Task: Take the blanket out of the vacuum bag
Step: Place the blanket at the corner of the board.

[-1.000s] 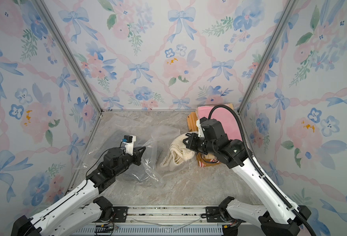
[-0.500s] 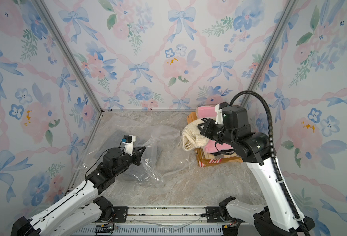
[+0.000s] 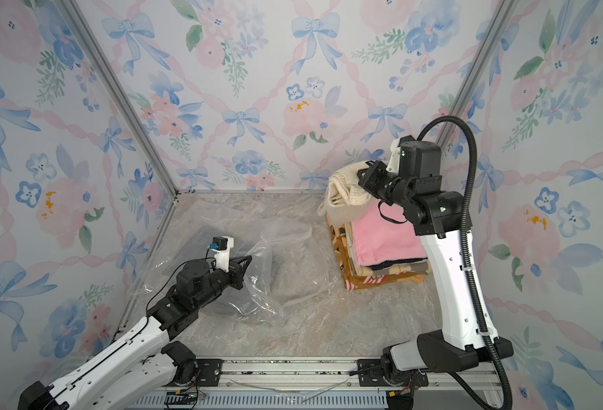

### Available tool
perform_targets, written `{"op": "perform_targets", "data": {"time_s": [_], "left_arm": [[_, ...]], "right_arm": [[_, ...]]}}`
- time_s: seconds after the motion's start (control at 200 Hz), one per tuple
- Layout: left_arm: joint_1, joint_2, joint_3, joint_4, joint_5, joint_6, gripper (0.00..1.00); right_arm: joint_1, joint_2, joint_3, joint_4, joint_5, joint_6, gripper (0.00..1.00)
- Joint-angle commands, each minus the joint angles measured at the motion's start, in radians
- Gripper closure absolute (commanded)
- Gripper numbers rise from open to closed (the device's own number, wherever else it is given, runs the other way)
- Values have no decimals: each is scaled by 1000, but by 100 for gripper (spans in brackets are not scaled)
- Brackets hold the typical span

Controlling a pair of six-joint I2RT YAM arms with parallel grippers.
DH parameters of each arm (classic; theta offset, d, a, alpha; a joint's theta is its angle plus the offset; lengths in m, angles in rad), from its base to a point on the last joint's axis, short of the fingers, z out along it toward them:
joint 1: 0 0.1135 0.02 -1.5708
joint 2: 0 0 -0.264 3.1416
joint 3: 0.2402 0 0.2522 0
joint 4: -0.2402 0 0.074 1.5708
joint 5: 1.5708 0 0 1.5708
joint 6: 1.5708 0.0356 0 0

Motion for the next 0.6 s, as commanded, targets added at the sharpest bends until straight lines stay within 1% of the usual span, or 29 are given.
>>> {"op": "perform_targets", "data": {"time_s": [0.0,0.07,0.22,0.31,0.33,0.385,0.46,0.595], "left_arm": [[8,-3,-10,-12,-7,6,100],[8,7,-5,-9,-7,6,100],[9,29,4,-5,-12,0,100],[9,41,15,-8,-17,0,100],[9,44,17,-9,-19,-1,100],[8,49,20,-9,-24,-3,100],[8,60,24,-7,-27,-9,100],[9,71,29,-4,-34,-17,100]], "right_arm": [[-33,45,82,129,-33,-33,100],[-57,85,106,168,-54,-31,100],[-106,158,142,240,-53,-44,100],[-143,184,144,318,-78,-18,100],[-148,216,146,333,-82,-12,100],[-167,246,153,370,-95,5,100],[-181,297,194,400,-117,28,100],[-191,390,306,379,-121,31,100]]}}
